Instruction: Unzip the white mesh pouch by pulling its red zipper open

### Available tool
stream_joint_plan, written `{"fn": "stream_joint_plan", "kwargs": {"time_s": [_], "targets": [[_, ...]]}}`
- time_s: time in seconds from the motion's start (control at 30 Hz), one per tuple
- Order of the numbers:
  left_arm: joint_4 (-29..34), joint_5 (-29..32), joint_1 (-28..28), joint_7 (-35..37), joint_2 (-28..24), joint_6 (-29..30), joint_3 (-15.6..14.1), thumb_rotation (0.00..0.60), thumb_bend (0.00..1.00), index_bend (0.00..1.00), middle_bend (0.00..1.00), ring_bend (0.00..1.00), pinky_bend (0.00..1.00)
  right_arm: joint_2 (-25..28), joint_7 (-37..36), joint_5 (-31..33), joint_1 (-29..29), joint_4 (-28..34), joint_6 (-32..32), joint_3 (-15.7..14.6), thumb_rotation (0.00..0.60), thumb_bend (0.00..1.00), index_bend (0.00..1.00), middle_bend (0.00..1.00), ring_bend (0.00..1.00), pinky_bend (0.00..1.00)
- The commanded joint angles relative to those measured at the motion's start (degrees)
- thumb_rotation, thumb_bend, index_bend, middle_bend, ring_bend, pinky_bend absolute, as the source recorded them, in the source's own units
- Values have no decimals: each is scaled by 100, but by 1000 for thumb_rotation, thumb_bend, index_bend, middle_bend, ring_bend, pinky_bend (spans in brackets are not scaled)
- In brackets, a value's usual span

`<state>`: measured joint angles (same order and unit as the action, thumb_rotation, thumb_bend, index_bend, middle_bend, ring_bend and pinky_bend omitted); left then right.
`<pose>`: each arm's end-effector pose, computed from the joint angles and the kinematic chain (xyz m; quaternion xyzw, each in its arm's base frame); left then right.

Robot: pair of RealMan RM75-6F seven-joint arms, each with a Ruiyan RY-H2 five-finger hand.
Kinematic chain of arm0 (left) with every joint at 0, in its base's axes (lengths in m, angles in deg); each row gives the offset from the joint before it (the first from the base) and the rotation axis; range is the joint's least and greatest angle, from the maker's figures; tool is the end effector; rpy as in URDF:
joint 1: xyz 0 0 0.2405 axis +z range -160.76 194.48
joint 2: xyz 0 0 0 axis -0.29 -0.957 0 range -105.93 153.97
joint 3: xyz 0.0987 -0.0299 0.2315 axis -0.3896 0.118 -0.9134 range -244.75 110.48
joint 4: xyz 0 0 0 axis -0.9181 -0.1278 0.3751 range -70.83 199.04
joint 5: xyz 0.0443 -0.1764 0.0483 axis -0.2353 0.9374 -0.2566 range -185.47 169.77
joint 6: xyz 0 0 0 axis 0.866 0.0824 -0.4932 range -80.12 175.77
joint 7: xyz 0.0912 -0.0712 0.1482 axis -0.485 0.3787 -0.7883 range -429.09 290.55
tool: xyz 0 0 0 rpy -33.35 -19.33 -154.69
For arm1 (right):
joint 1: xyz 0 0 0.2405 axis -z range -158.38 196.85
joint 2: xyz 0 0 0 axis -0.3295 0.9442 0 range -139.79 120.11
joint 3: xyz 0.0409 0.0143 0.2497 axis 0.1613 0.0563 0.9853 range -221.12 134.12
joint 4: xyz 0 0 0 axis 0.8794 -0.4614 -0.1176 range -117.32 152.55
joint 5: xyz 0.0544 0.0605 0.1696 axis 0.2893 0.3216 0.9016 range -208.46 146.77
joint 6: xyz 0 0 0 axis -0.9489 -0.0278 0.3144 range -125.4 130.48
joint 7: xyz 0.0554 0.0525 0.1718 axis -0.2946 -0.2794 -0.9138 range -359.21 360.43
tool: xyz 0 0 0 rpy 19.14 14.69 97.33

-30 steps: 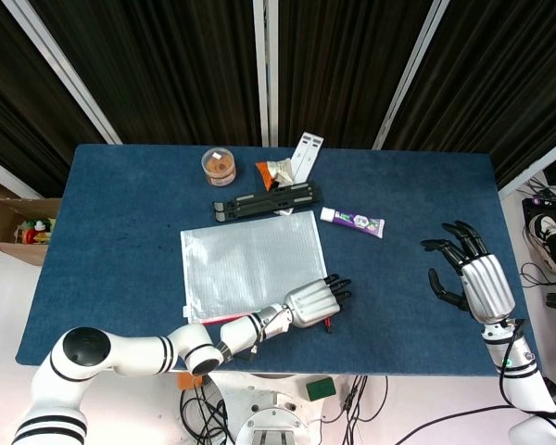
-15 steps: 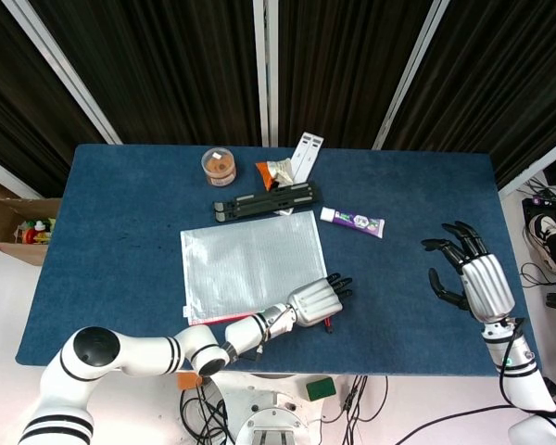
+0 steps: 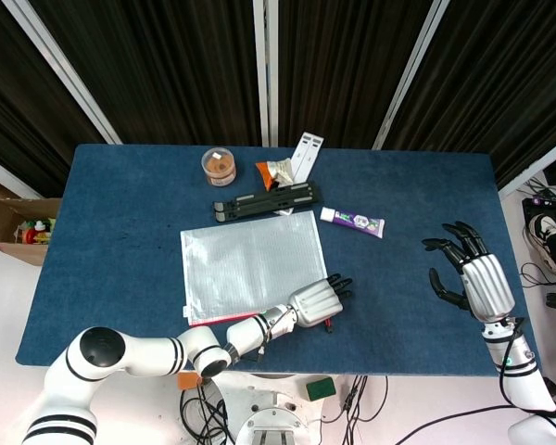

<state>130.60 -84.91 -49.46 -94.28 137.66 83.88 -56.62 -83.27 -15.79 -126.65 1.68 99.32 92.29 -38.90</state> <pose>0.0408 0.3084 -0.1787 -0.9128 -0.1339 -0.3352 0.1910 -0.2258 -0.2829 0.1483 0.6115 -0.3332 0.5703 0.4357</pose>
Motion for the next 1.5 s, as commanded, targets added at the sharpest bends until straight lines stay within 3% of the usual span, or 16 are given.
{"fn": "stream_joint_plan", "kwargs": {"time_s": [0.03,0.33,0.5,0.73,0.9,0.97,1.07,1.23,1.5], "targets": [[7,21,-5,-12,-6,19,-14,600,245,580,204,27,127,0,-9,3,5,-3,-4,0,600,506,294,404,134,146],[93,82,-8,-23,-54,91,-76,600,375,588,204,27,127,-20,-51,-14,11,-36,-18,-4,600,506,294,403,134,146],[327,-24,105,48,-169,413,-94,600,413,592,204,27,127,-11,-75,-24,4,-42,-49,-13,600,506,294,403,133,146],[1307,-377,705,222,-807,1514,-225,600,415,605,204,27,127,152,-224,-62,-63,78,-137,-1,600,506,294,400,134,152],[2004,-521,1245,452,-1273,2318,-305,600,415,616,204,27,127,323,-471,-15,-138,188,-265,34,600,506,290,403,159,236],[2181,-575,1443,575,-1401,2606,-328,600,415,617,203,27,127,392,-575,0,-166,221,-335,30,600,499,332,420,186,266],[2354,-650,1692,813,-1525,2992,-312,600,414,620,203,27,127,624,-508,48,-232,387,-695,-83,600,472,427,456,240,314],[2697,-809,2019,1243,-1751,3512,-245,600,409,626,194,26,127,854,74,207,-542,849,-1573,-166,600,427,461,462,248,325],[3049,-1025,2416,1479,-1969,4012,-294,600,403,638,156,24,127,279,1098,620,-1488,1056,-2833,279,600,383,443,419,248,325]]}}
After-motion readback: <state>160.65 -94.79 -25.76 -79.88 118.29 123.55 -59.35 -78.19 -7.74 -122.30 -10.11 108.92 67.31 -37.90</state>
